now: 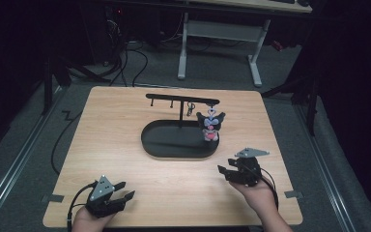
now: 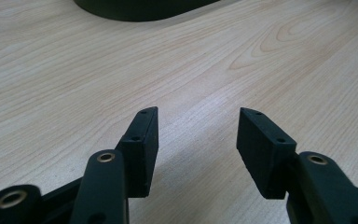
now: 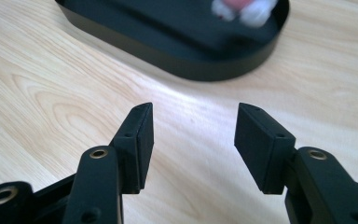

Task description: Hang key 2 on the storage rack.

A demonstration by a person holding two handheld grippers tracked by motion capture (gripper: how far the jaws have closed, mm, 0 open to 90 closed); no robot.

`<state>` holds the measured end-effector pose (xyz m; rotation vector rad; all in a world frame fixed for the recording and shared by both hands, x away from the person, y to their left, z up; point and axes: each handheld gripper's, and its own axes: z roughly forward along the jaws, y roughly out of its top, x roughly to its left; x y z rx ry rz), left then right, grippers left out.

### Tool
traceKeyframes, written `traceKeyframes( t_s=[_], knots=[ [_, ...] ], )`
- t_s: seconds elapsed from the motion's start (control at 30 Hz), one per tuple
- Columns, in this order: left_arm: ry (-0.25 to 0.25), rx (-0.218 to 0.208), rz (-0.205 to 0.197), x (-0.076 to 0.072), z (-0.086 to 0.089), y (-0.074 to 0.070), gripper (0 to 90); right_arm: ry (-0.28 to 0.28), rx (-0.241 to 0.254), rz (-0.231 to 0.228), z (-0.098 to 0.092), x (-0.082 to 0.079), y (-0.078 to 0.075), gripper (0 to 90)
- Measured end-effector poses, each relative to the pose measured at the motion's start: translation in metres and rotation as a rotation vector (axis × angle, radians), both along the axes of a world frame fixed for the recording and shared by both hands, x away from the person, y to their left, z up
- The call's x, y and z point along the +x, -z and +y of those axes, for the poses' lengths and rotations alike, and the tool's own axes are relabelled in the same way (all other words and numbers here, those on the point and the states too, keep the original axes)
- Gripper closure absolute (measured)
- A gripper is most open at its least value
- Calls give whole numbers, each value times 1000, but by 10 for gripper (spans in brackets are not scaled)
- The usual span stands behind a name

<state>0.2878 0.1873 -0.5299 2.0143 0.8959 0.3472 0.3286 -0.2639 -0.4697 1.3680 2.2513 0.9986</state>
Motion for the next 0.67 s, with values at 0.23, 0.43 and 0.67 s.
traceKeyframes(
  t_s=[0.23,0.43,0.67],
  knots=[
    [-10,-5,5,0,1,2,485,35,28,-41,-11,-33,36,436],
    [-36,-27,1,3,2,2,473,41,39,-130,-18,-59,53,333],
    [-62,-28,-6,4,-2,1,460,33,45,-214,-20,-63,47,320]
  ],
)
